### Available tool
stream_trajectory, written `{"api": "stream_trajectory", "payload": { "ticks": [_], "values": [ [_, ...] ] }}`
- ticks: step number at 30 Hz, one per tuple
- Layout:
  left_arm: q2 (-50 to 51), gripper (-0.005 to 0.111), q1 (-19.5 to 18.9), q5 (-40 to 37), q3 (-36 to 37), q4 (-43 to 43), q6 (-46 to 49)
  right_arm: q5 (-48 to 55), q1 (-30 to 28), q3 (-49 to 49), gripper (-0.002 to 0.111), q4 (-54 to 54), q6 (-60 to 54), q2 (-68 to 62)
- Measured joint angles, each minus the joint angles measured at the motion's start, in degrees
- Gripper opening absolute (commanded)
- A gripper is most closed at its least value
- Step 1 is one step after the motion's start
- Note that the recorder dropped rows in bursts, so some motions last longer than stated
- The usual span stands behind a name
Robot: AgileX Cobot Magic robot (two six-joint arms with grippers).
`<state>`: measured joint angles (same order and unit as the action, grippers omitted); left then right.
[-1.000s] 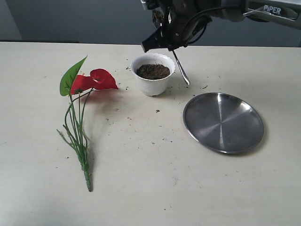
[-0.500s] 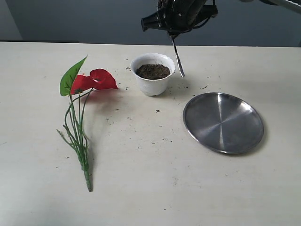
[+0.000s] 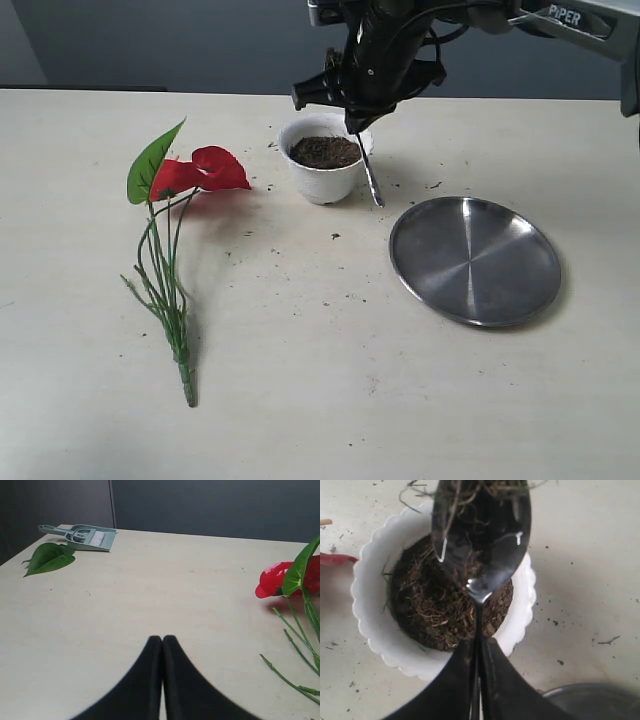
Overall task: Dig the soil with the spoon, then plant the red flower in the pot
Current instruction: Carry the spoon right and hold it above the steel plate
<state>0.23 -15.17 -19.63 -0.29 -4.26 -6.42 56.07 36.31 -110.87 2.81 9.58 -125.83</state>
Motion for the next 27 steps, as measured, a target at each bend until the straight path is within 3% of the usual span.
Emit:
{"api": "stream_trajectory", "payload": {
  "ticks": [14, 27],
  "values": [
    [0.0, 0.0, 0.0, 0.0, 0.0, 0.0, 0.0, 7.06, -0.59, 0.0, -0.001, 0.73, -1.81, 0.0],
    [0.0, 0.0, 0.0, 0.0, 0.0, 0.0, 0.0, 12.95, -9.03, 0.0, -0.001, -0.31, -2.12, 2.53]
  ]
}}
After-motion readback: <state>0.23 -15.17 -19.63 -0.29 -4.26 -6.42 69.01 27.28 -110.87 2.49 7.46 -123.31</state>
